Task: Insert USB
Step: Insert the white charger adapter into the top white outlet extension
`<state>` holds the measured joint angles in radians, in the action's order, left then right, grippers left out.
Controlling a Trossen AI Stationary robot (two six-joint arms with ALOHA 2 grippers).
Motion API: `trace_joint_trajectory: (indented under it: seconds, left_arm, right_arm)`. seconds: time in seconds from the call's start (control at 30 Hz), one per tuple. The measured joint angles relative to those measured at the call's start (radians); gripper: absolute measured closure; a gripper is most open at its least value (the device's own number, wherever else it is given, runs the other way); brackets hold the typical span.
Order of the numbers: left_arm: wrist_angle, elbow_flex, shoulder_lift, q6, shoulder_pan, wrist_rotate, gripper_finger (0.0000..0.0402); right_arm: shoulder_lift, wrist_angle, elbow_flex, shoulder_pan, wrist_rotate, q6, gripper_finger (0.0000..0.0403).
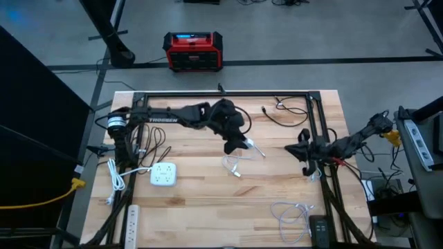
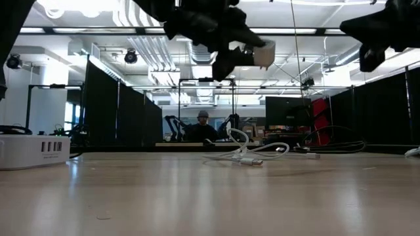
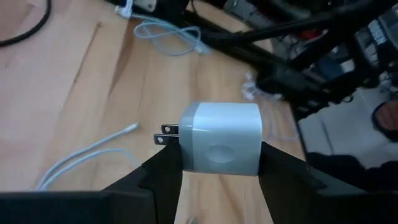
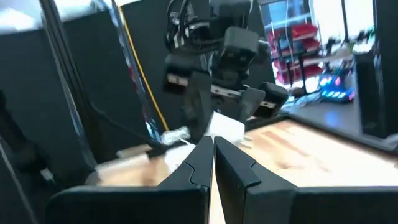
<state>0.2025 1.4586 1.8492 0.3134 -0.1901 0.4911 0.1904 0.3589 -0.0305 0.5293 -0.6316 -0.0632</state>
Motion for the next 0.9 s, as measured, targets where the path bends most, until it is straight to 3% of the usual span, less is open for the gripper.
trace_joint_trajectory:
  seconds: [0.17, 0.37, 0.63, 0.77, 0.9]
  left_arm:
    - [-0.015, 0.0, 0.0, 0.039, 0.006, 0.0, 0.0229]
    - [-0.051, -0.001, 0.0, 0.077, 0.008, 0.0, 0.0229]
    - [-0.054, -0.001, -0.002, 0.089, 0.018, -0.001, 0.0229]
    - [-0.053, -0.001, -0.017, 0.084, 0.027, 0.0, 0.0229]
    - [-0.054, -0.001, -0.031, 0.081, 0.03, 0.0, 0.0229]
  right_arm:
    - [0.212, -0.004, -0.099, 0.0, -0.002, 0.164, 0.0403]
    - [0.53, -0.049, -0.29, 0.0, -0.098, 0.319, 0.0403]
    - [0.807, -0.304, -0.522, -0.001, -0.2, 0.319, 0.0401]
    - [0.861, -0.302, -0.546, -0.004, -0.207, 0.323, 0.0355]
    - [0.871, -0.298, -0.546, -0.006, -0.26, 0.3, 0.0264]
